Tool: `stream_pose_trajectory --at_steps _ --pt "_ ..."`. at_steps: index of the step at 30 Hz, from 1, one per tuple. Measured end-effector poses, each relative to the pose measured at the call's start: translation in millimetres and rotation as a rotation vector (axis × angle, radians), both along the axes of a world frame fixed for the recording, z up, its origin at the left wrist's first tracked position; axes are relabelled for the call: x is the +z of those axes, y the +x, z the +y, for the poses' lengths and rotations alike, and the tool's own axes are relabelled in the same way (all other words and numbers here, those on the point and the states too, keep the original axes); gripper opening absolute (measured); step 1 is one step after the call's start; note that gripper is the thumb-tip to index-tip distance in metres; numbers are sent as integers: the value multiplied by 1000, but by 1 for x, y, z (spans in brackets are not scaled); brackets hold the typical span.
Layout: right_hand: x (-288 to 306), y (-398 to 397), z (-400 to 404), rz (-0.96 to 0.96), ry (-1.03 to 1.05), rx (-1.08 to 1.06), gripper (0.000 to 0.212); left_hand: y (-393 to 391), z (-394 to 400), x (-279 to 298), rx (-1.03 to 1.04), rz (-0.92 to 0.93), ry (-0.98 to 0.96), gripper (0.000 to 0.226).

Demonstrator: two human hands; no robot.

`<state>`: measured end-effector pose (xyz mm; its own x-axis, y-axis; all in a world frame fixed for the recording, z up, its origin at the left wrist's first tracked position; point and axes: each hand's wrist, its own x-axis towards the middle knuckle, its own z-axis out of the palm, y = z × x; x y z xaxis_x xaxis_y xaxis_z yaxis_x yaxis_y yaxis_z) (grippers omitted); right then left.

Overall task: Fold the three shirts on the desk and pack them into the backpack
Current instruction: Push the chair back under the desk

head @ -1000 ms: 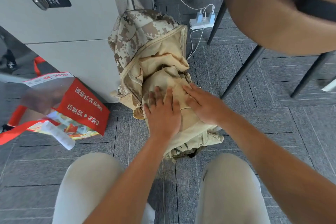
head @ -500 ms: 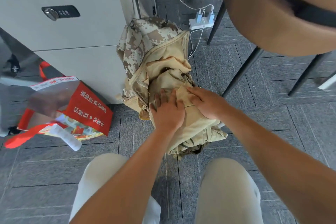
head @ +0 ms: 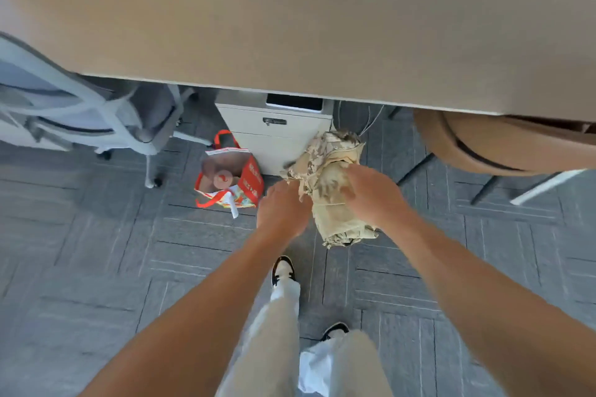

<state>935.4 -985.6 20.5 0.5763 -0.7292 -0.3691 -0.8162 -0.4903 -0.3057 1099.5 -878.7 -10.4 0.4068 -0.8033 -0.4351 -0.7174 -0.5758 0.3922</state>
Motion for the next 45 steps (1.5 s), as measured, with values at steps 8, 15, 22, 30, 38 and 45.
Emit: stream_pose_trajectory --at_steps 8,15,22,30,38,45 --pt "187 188 117 -23 -98 366 32 147 168 210 181 -203 20 37" --pt "245 386 285 -47 -126 662 36 306 400 282 413 -337 118 45" --pt "271 586 483 -89 -115 908 60 457 616 320 660 -379 179 45" --pt "281 802 609 -179 -142 1112 51 626 727 330 894 -356 107 46" --pt "281 1009 682 -235 -138 1284 56 784 800 336 1129 -340 83 45" --pt "274 1172 798 -219 -143 1408 54 927 909 331 1269 -373 35 41"
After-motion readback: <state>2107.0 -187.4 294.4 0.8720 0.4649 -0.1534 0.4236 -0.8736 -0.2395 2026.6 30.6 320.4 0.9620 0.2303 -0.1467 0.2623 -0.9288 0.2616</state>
